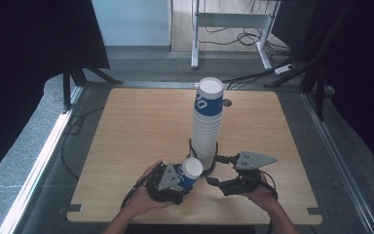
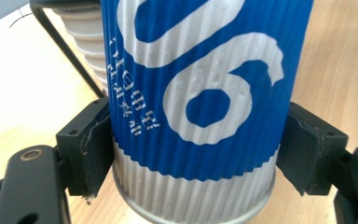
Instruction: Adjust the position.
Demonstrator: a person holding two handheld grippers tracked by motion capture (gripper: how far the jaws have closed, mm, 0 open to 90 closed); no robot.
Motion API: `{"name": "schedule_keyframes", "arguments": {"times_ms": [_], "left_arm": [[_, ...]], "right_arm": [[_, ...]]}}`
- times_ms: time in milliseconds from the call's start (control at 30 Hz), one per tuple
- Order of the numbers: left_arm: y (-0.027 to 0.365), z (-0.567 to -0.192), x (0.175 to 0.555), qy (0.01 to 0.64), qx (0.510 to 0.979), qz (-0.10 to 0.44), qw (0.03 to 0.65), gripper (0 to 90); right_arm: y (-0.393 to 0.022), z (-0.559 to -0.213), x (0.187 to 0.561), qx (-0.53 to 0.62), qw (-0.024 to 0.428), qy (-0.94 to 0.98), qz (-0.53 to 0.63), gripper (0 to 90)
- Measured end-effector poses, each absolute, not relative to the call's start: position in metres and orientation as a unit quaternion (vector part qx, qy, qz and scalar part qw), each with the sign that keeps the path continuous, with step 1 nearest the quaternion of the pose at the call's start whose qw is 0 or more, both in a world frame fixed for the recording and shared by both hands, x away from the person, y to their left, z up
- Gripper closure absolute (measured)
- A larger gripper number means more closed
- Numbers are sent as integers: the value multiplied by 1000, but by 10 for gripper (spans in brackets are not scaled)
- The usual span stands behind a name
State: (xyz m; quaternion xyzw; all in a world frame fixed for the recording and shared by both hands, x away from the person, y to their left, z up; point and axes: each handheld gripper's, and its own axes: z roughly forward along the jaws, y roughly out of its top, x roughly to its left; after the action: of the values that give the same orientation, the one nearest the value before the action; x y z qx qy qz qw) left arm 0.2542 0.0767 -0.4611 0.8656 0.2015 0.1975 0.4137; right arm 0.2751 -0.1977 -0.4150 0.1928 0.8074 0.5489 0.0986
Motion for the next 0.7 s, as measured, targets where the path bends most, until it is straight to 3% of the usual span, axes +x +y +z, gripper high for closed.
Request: {"name": "schedule_keyframes", "arguments": {"times_ms": [700], "left_arm": [[58, -458, 252, 146, 906, 242, 316, 202]], "right_arm": [[-178, -439, 284, 196, 47, 821, 535, 159]]}}
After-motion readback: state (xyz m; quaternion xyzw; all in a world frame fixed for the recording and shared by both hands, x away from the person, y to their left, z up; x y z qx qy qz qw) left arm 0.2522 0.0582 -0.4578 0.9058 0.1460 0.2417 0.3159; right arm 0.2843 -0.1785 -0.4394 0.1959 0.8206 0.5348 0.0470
